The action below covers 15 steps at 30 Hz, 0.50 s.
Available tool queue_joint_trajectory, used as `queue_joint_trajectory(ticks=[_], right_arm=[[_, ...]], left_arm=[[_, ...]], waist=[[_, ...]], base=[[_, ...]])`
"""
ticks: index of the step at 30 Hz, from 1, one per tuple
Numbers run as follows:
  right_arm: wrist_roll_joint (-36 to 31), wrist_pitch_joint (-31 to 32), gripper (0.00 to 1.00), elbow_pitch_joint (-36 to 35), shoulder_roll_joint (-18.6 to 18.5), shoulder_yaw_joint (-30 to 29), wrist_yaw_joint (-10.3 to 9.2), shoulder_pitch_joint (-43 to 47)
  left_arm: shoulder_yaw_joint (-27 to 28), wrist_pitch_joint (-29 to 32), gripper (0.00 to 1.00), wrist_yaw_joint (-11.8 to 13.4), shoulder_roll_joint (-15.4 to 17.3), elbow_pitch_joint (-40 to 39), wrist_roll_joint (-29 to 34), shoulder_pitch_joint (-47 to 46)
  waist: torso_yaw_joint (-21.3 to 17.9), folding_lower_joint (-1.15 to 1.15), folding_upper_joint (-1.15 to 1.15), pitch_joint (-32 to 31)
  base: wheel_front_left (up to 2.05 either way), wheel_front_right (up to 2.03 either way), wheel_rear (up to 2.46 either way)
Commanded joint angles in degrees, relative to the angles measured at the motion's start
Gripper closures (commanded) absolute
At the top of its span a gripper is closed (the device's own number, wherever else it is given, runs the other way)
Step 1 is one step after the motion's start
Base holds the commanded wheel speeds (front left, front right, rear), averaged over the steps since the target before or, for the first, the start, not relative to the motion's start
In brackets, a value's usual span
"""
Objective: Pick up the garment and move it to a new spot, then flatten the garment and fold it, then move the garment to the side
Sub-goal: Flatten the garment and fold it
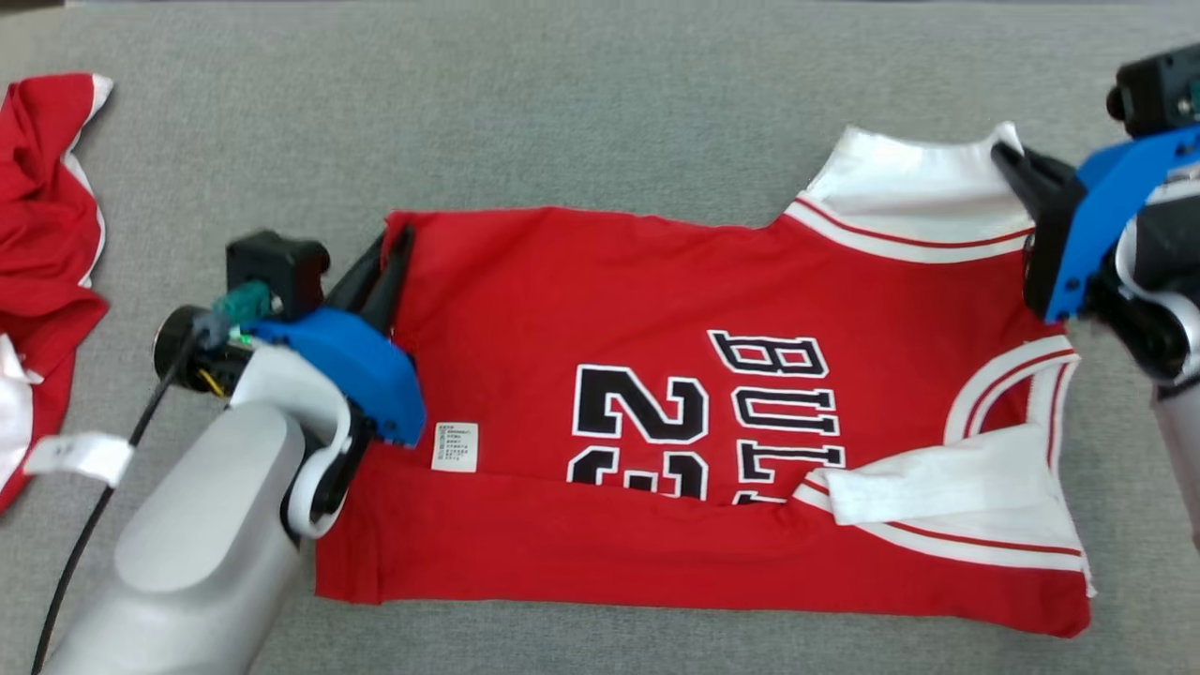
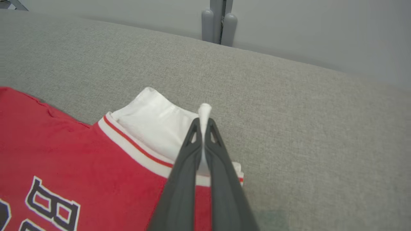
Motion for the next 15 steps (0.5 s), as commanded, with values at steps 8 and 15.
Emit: queue_joint_trajectory(ticks=[8, 15], right_arm=[[3.6, 5.7, 1.00, -12.7, -1.3, -2.6, 0.01, 12.7], [4.3, 11.0, 1.00, -21.2, -0.5, -6.7, 0.01, 23.3]], left_arm=[[-2.5, -4.3, 1.00, -1.8, 5.7, -5.5, 3.8, 6.4], [-4.5, -7.5, 1.00, -3.0, 9.2, -4.7, 6.2, 9.8]], waist=[[-2.1, 0.00, 0.00, -3.2], [-2.4, 0.00, 0.00, -5.1]], base=[[0.00, 0.00, 0.00], [0.00, 0.00, 0.00]])
